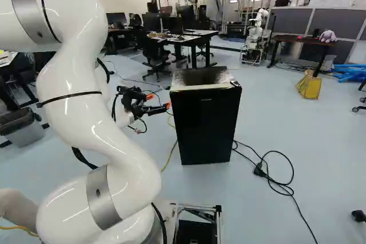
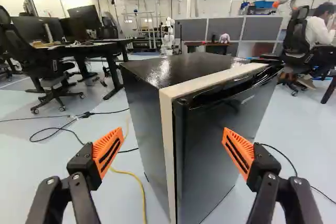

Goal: Grab a drink from the fridge

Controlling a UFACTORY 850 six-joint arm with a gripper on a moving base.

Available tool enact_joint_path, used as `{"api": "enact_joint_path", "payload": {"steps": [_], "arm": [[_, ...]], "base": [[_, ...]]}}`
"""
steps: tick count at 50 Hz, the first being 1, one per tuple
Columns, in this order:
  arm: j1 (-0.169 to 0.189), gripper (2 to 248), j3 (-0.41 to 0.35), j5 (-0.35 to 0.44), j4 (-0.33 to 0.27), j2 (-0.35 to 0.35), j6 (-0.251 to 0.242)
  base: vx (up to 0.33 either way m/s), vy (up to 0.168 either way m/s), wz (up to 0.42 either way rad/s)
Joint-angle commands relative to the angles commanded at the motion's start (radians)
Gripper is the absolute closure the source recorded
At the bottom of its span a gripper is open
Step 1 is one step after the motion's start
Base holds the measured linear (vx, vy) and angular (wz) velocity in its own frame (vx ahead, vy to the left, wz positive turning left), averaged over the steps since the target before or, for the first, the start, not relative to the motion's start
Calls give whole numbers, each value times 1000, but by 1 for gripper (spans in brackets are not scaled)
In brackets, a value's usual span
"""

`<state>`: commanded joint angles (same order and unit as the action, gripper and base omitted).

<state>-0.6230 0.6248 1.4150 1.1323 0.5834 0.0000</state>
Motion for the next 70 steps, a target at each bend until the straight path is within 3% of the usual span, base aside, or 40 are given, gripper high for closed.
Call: {"api": "enact_joint_path", "payload": {"steps": [37, 70], "arm": [[40, 3, 147, 0, 156, 82, 0], [60, 3, 177, 0, 168, 97, 0]], "base": [[0, 0, 0], [0, 0, 0]]}}
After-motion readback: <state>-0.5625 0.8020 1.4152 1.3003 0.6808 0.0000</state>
